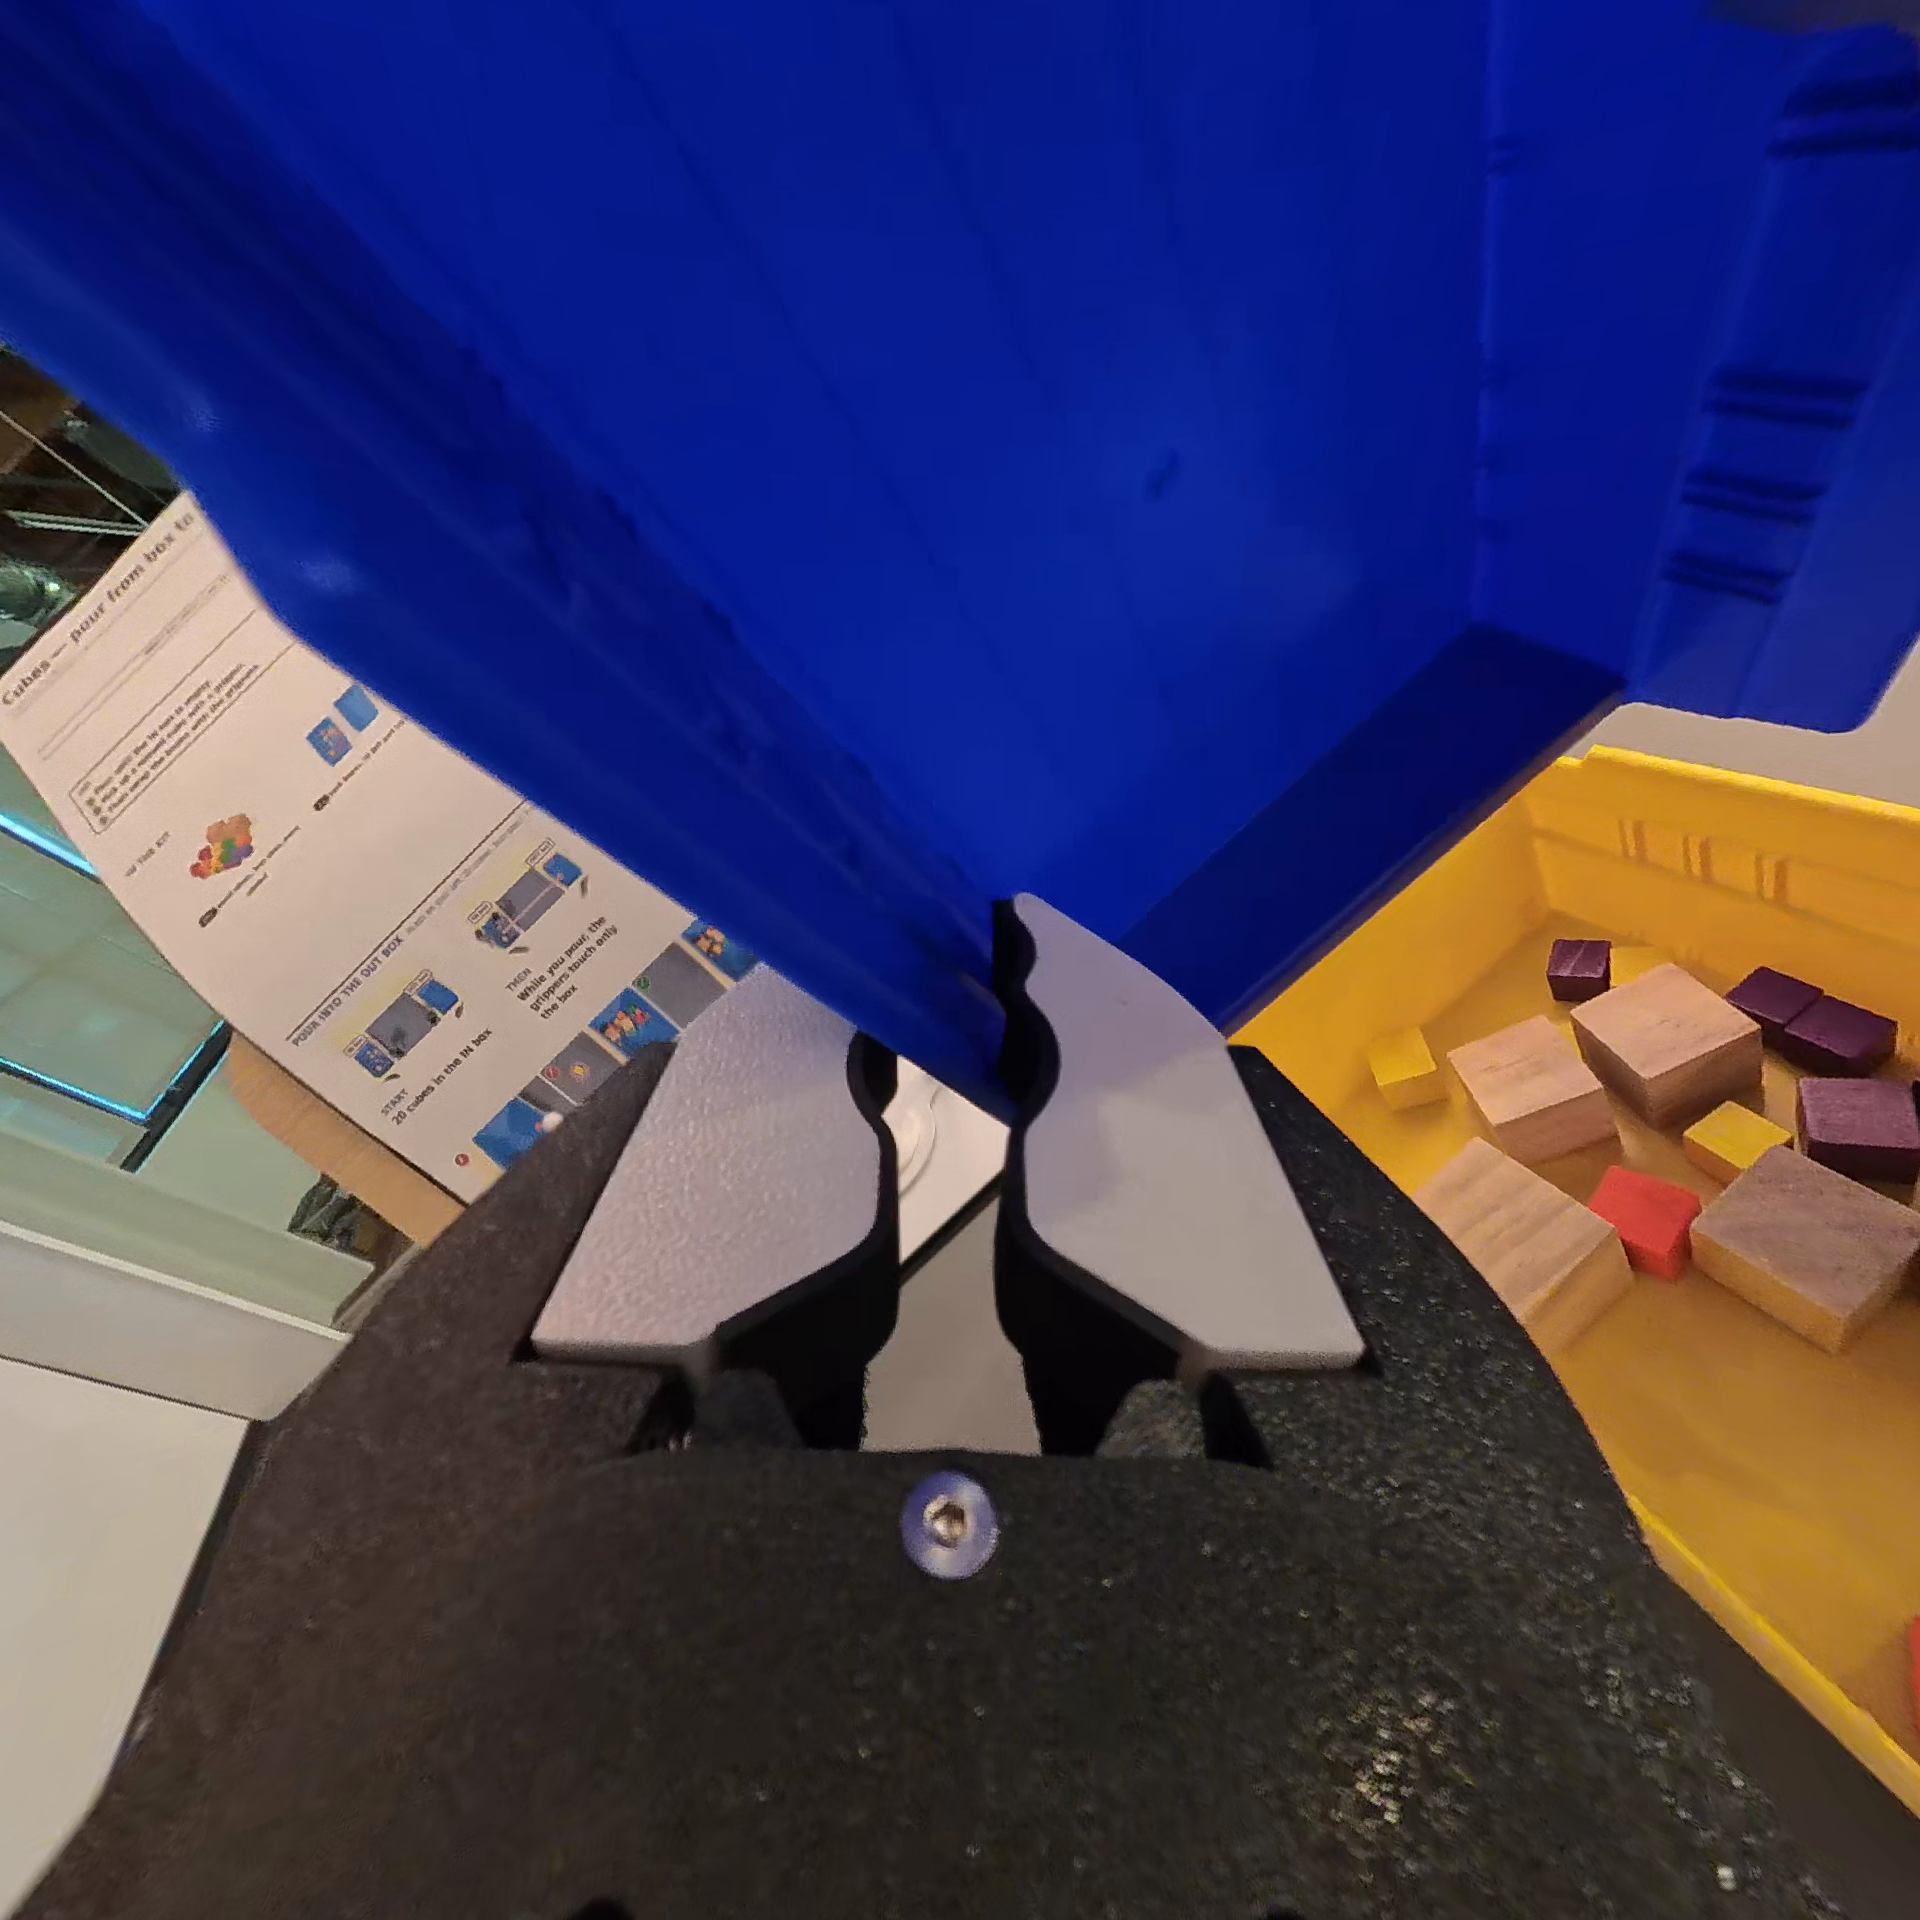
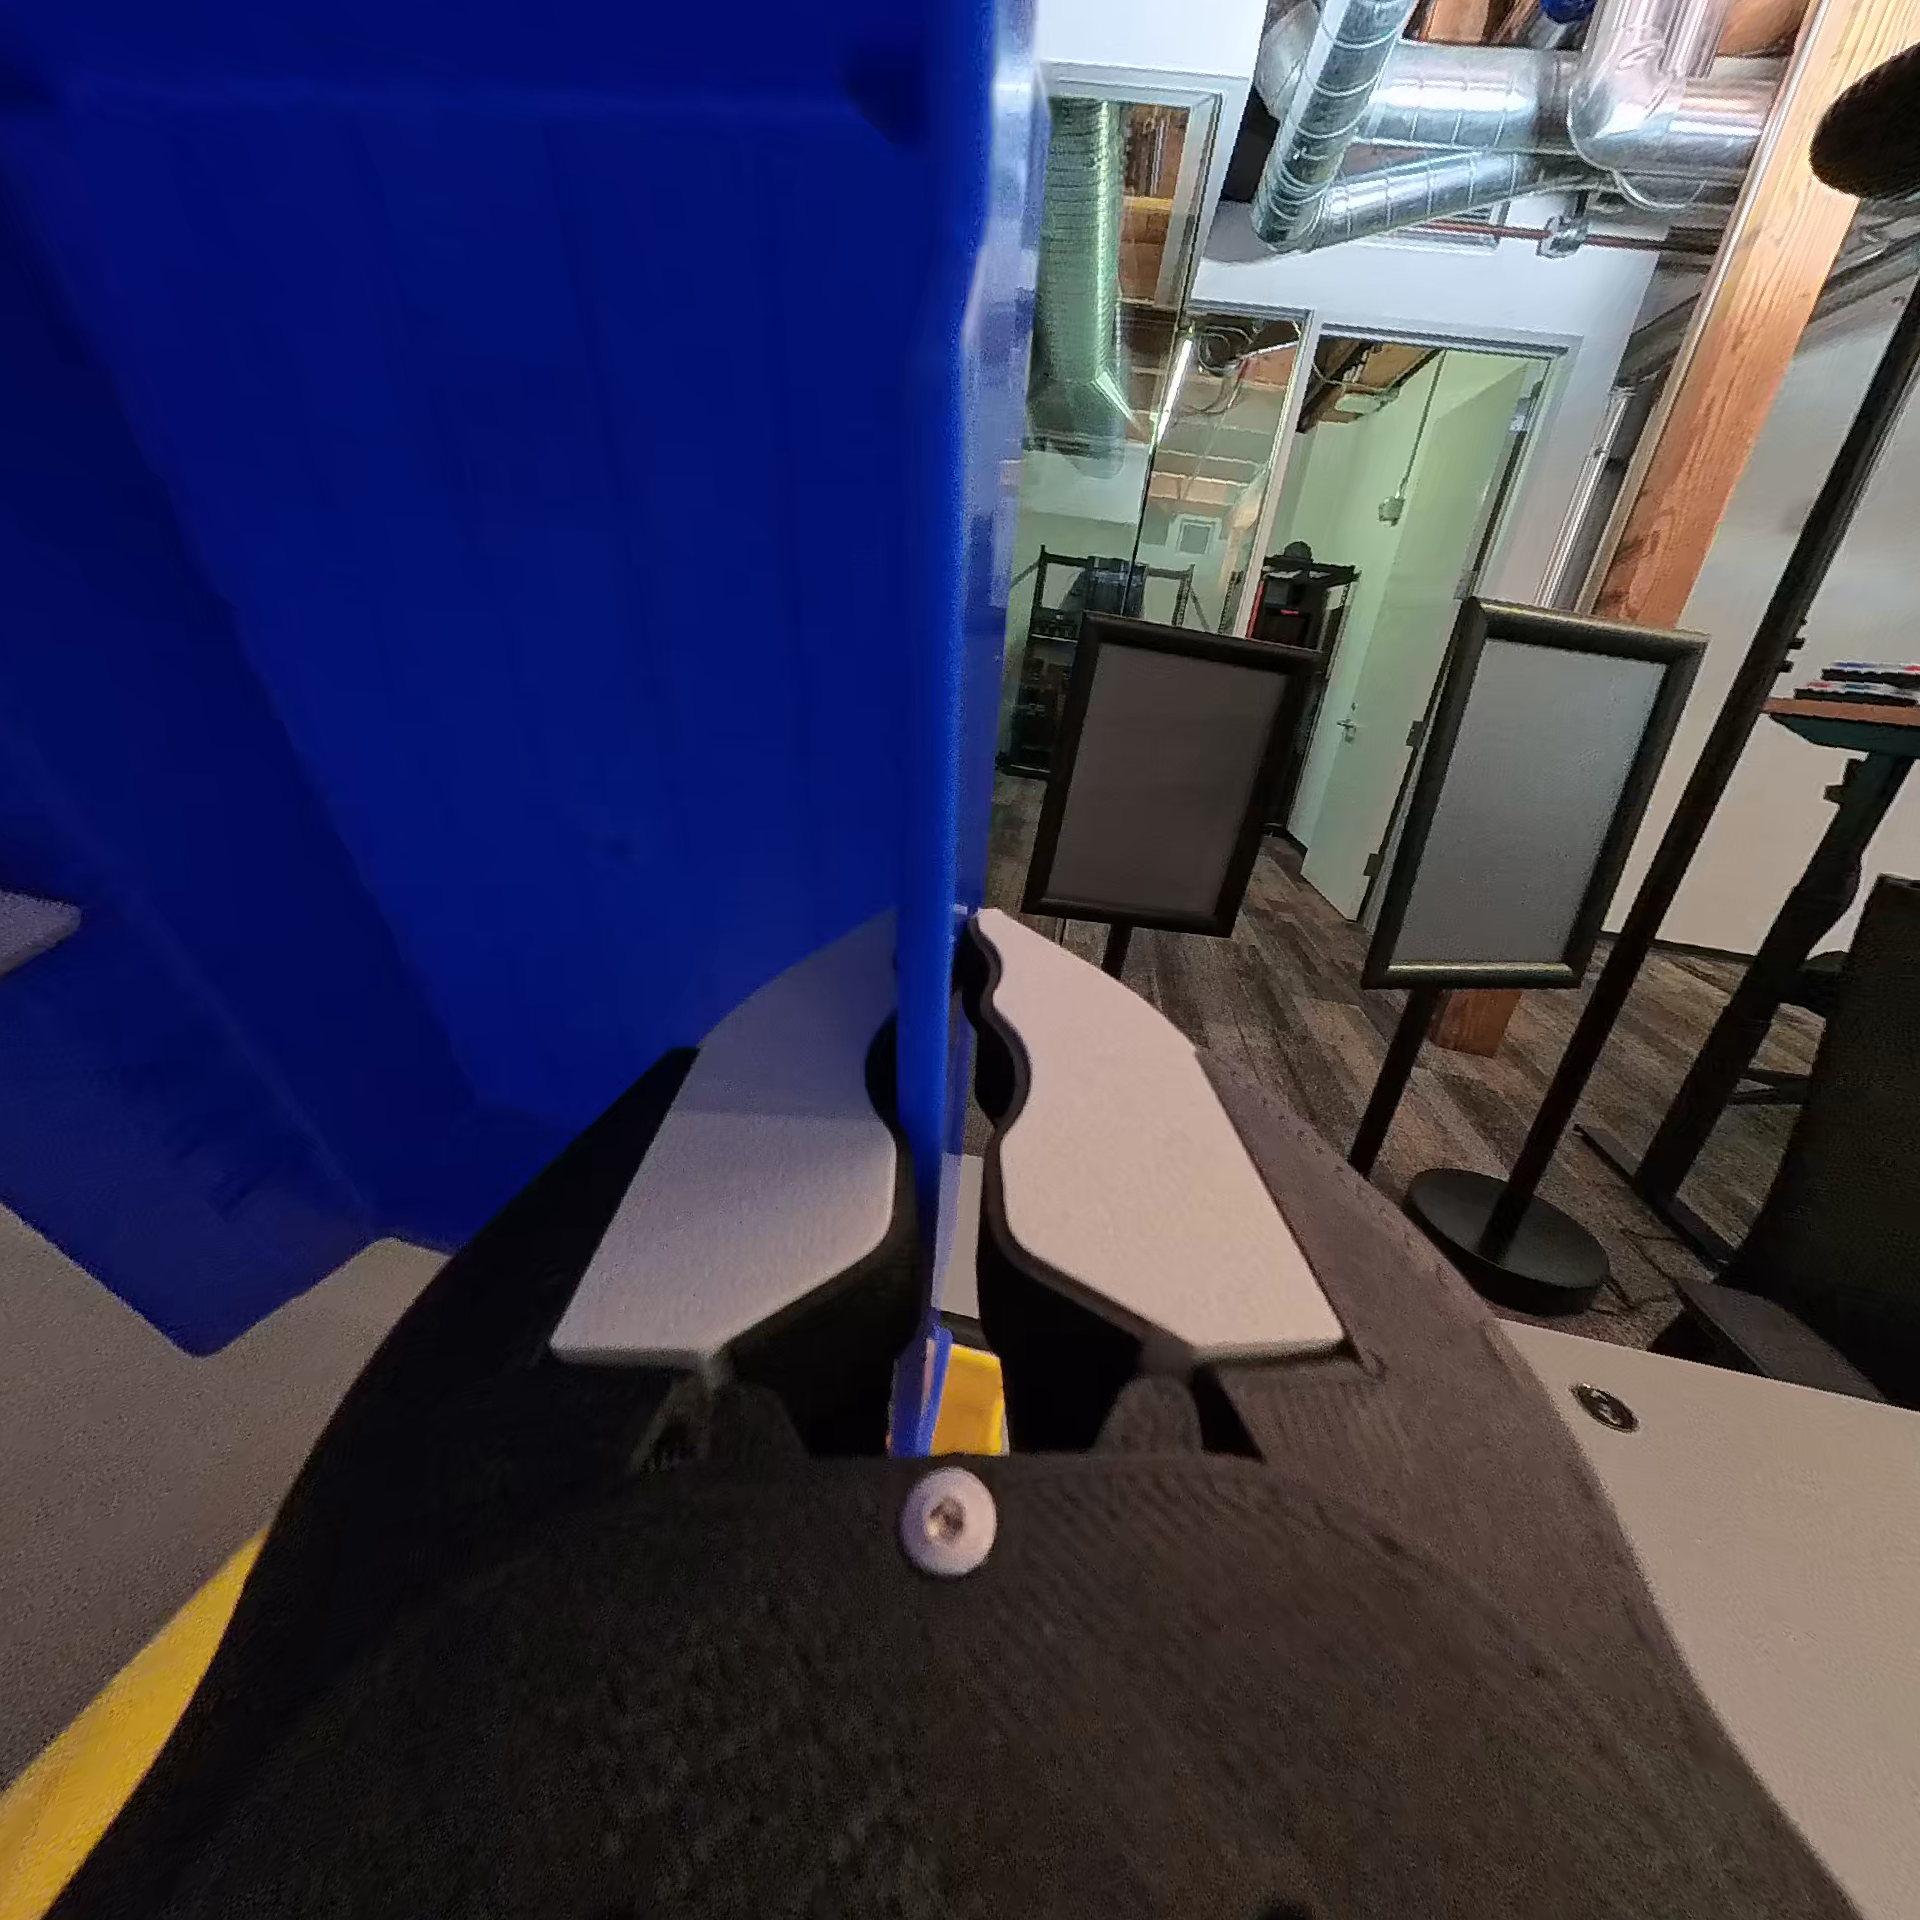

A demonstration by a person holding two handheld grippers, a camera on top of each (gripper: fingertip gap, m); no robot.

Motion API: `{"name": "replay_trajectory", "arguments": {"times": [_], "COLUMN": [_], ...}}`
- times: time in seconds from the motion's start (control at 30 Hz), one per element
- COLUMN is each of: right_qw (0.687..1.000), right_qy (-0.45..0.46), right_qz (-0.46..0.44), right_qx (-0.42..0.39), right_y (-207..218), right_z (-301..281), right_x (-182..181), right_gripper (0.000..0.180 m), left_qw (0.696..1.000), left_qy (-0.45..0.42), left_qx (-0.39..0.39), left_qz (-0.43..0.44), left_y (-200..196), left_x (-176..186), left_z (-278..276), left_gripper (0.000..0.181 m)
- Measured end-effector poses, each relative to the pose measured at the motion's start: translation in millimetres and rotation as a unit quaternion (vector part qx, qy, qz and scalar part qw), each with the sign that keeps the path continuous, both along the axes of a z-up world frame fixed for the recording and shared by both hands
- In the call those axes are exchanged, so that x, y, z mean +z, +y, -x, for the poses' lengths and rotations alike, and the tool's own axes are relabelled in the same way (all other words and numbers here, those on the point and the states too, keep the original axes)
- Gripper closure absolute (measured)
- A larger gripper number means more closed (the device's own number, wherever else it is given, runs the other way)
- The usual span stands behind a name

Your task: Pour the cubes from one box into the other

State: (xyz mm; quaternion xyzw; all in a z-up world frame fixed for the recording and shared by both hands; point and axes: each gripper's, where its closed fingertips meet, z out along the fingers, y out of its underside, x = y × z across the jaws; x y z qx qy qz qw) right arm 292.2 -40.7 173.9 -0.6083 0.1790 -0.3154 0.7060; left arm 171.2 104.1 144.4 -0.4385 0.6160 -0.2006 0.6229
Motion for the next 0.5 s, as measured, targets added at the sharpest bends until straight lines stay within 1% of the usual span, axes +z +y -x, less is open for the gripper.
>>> {"name": "replay_trajectory", "arguments": {"times": [0.13, 0.2, 0.27, 0.43, 0.47, 0.5], "right_qw": [1.000, 1.000, 1.000, 0.997, 0.996, 0.994], "right_qy": [0.008, 0.003, 0.014, 0.032, 0.045, 0.067], "right_qz": [-0.001, 0.019, 0.026, 0.059, 0.068, 0.081], "right_qx": [0.024, 0.010, 0.009, -0.030, -0.035, -0.035], "right_y": [9, 10, 6, -29, -36, -41], "right_z": [9, 10, 14, 22, 14, 1], "right_x": [1, 0, 4, 31, 42, 54], "right_gripper": [0.173, 0.176, 0.175, 0.175, 0.174, 0.174], "left_qw": [1.000, 1.000, 0.999, 0.995, 0.993, 0.992], "left_qy": [0.005, 0.016, 0.038, 0.079, 0.076, 0.072], "left_qx": [0.009, 0.009, 0.010, -0.038, -0.057, -0.079], "left_qz": [0.011, 0.018, 0.029, 0.050, 0.063, 0.071], "left_y": [5, 4, 1, -34, -45, -56], "left_x": [-8, -10, -13, -9, -1, 12], "left_z": [10, 14, 16, 13, 4, -8], "left_gripper": [0.165, 0.164, 0.163, 0.159, 0.156, 0.147]}}
